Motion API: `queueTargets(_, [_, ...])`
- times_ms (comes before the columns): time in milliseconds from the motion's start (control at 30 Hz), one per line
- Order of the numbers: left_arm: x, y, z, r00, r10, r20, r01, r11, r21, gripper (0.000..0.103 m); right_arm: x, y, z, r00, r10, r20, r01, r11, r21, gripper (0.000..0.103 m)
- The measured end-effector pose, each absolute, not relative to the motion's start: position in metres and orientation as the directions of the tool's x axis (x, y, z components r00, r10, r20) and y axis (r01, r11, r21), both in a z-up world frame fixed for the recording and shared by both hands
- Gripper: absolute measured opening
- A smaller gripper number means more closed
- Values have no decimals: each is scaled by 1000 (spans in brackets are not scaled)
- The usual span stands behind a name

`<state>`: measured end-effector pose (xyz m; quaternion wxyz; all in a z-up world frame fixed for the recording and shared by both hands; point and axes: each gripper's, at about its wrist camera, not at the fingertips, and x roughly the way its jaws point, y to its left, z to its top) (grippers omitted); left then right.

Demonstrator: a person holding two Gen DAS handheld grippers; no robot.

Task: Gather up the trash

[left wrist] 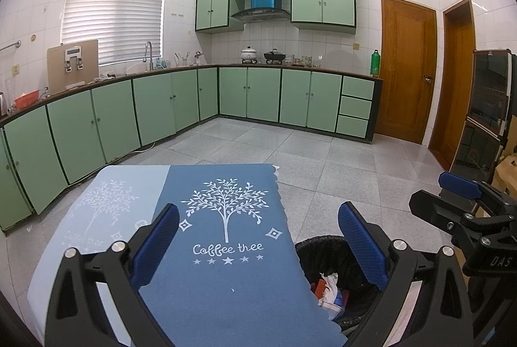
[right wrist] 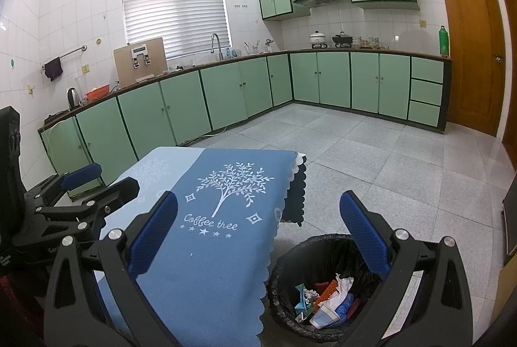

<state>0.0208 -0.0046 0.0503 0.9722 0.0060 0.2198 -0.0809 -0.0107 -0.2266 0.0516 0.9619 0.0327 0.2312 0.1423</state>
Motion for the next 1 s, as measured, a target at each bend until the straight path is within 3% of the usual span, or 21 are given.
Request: queueTargets(1000, [21,-4,50,889,-153,-432,159,987,-23,97,-10,-225,49,849,291,-442,-260,957,131,98])
